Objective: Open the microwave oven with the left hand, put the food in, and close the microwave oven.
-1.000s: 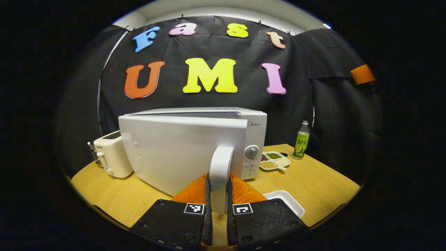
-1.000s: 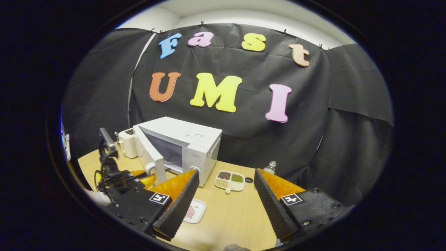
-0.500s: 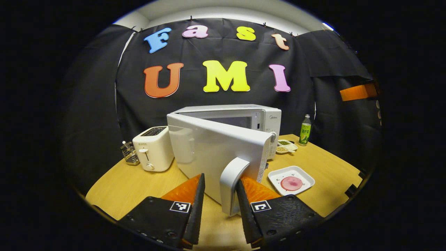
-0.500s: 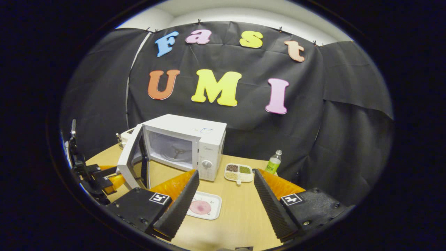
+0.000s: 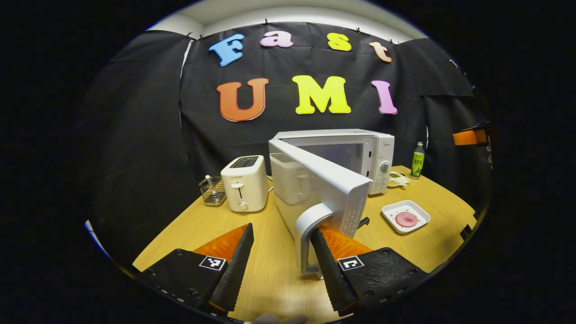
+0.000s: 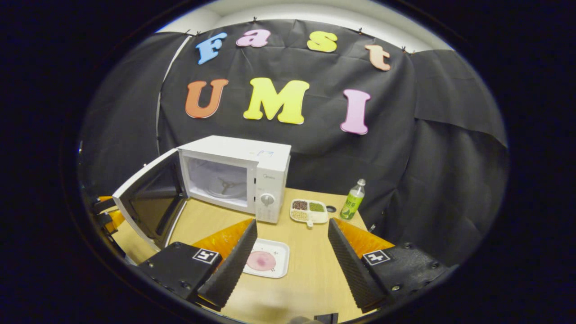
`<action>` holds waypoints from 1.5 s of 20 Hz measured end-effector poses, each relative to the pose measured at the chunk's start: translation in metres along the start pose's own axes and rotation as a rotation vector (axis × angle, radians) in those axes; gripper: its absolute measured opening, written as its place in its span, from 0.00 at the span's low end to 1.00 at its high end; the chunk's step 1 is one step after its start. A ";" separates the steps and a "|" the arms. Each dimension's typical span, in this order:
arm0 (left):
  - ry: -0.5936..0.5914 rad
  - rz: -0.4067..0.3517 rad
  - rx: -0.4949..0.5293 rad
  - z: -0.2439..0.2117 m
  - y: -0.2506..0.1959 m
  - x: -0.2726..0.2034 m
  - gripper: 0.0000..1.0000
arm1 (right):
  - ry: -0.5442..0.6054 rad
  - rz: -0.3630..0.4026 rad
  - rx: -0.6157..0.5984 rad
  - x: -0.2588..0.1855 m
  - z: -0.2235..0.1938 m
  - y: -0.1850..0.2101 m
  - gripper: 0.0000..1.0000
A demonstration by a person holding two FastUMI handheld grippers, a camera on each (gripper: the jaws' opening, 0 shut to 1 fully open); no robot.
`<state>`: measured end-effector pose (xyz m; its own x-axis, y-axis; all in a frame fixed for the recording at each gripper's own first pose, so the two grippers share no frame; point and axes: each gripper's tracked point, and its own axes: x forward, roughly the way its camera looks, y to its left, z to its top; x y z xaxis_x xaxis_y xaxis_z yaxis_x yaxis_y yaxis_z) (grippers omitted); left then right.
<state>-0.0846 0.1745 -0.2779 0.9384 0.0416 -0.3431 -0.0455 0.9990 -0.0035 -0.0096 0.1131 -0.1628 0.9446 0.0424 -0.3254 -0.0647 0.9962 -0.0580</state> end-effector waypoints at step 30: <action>-0.153 0.089 0.048 0.125 -0.036 -0.062 0.82 | 0.803 0.226 0.186 0.171 -0.215 0.011 0.11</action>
<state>-0.0989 0.1383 -0.1394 0.9728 0.1282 -0.1929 -0.1175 0.9909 0.0661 0.0818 0.1154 -0.4220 0.3967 0.2450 -0.8847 -0.1041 0.9695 0.2218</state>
